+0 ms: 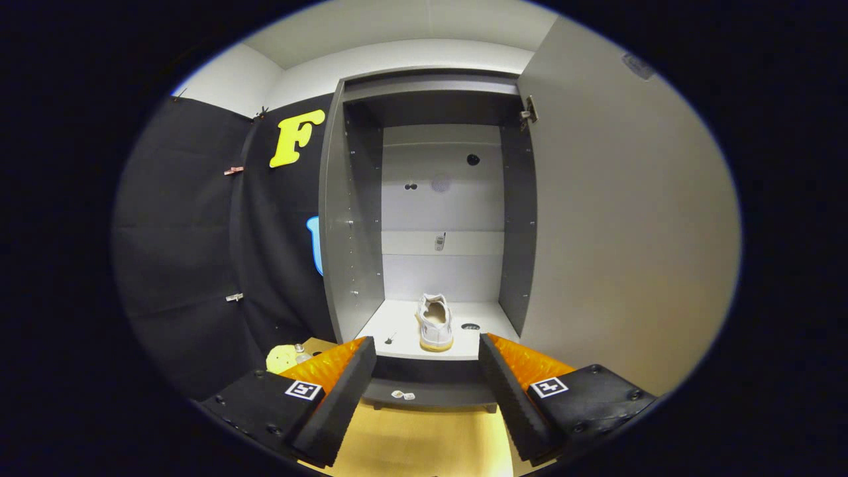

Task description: Open the shoe cabinet door, grab the shoes and put them into the shoe cabinet, then close the shoe cabinet door.

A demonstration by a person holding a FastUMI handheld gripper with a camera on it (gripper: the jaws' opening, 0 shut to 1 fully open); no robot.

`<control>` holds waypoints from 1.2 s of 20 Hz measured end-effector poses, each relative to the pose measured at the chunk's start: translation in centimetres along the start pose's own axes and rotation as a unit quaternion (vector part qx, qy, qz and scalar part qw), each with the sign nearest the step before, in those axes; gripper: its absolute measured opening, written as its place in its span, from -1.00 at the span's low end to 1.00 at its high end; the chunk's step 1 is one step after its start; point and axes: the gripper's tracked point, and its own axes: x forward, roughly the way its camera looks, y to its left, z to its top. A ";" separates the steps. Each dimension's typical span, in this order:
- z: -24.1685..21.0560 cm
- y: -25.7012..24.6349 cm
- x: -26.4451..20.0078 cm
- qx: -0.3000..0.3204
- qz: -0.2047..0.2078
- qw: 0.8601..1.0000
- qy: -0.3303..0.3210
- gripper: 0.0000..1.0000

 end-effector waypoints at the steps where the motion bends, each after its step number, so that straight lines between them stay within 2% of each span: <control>1: -0.5 -0.3 -0.9 -0.007 0.008 1.000 0.004 0.96; 5: -1.3 -1.1 -5.7 0.016 0.055 0.998 0.019 0.97; 10: -1.4 -4.5 -13.5 0.031 0.089 0.995 0.014 0.96; 16: -1.8 -10.7 -19.1 0.051 0.076 0.996 0.011 0.96; 20: -1.5 -14.3 -20.5 0.071 0.052 0.996 0.002 0.95; 24: -1.6 -17.9 -20.0 0.073 0.017 0.997 -0.005 0.96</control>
